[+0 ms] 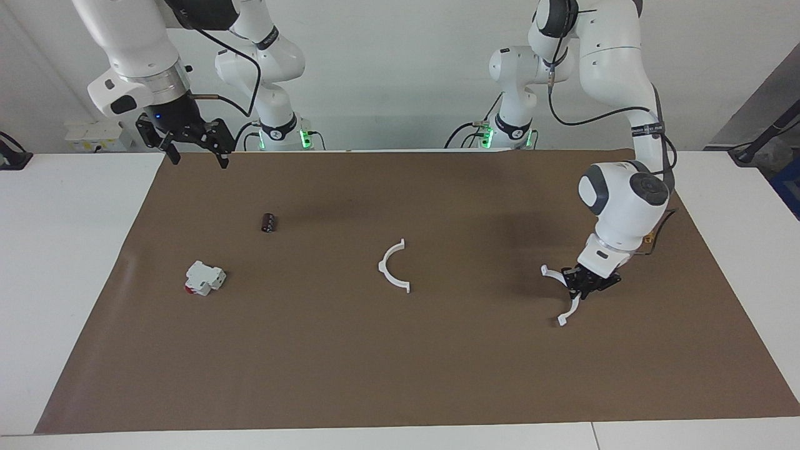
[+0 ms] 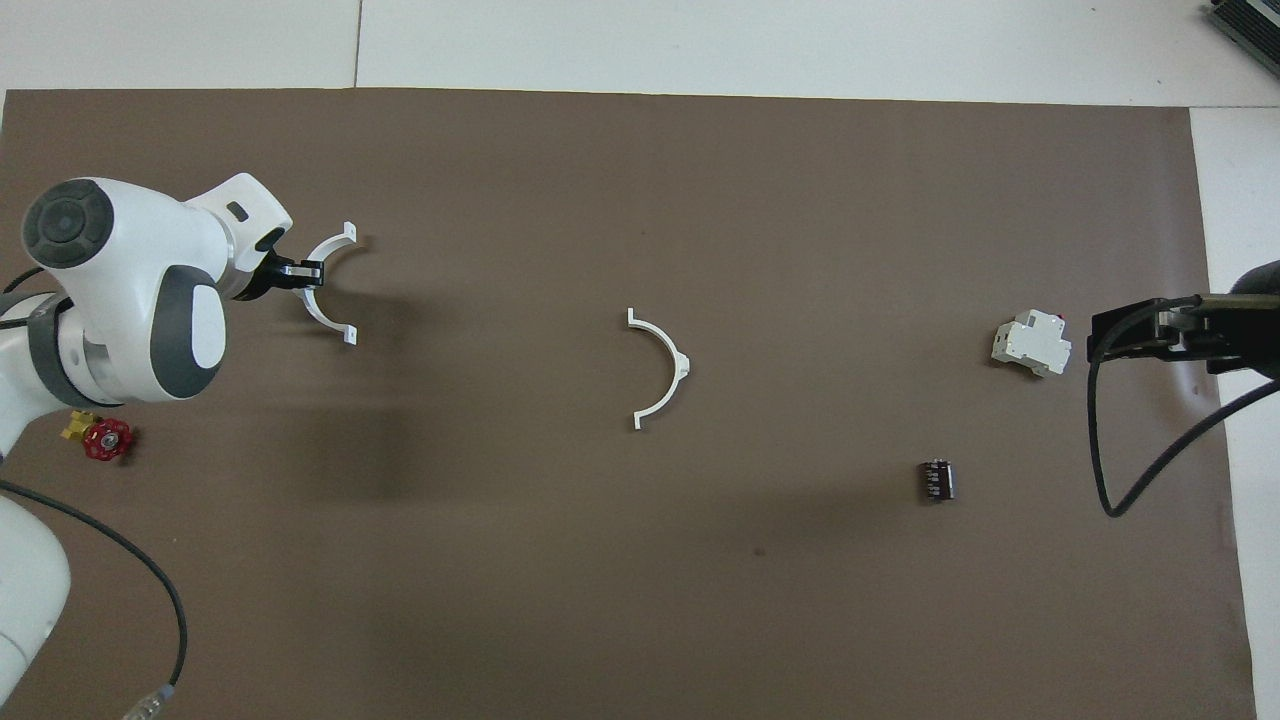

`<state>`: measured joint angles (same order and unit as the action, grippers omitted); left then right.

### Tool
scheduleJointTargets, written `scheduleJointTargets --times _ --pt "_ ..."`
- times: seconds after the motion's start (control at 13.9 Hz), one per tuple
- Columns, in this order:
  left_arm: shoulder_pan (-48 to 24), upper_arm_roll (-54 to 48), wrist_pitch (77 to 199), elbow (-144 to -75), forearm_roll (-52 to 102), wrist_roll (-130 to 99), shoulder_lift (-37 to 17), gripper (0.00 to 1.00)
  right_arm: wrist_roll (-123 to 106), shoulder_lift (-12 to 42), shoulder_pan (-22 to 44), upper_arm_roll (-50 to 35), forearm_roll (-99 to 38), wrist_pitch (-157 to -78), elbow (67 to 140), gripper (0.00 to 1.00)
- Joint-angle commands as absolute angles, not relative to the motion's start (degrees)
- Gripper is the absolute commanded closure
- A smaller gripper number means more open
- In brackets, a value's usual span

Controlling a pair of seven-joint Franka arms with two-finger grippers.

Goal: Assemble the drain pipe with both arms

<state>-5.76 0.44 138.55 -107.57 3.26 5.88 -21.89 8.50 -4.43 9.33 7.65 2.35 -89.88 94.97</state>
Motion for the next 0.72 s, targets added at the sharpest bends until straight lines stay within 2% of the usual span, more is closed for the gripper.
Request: scheduleJointTargets --times 0.0,0.29,0.43,0.65 --pt "-10.71 1.49 137.20 -107.84 1.67 3.44 -21.00 1.00 7.38 -5.44 8.97 7.47 1.05 -89.38 96.93 0.00" --pt "-20.63 2.10 137.29 -108.46 1.06 -7.78 -20.57 1.00 6.95 -5.63 8.18 7.38 1.05 -89.65 97.47 0.00" --pt "-23.63 2.20 137.29 -108.54 -1.66 -12.38 -20.30 1.00 6.86 -5.72 1.79 1.18 1.05 -89.56 97.21 0.00" --pt "-27.67 2.28 137.11 -108.46 -1.84 -16.68 -20.22 1.00 6.94 -5.54 1.67 0.44 1.14 -89.30 96.86 0.00"
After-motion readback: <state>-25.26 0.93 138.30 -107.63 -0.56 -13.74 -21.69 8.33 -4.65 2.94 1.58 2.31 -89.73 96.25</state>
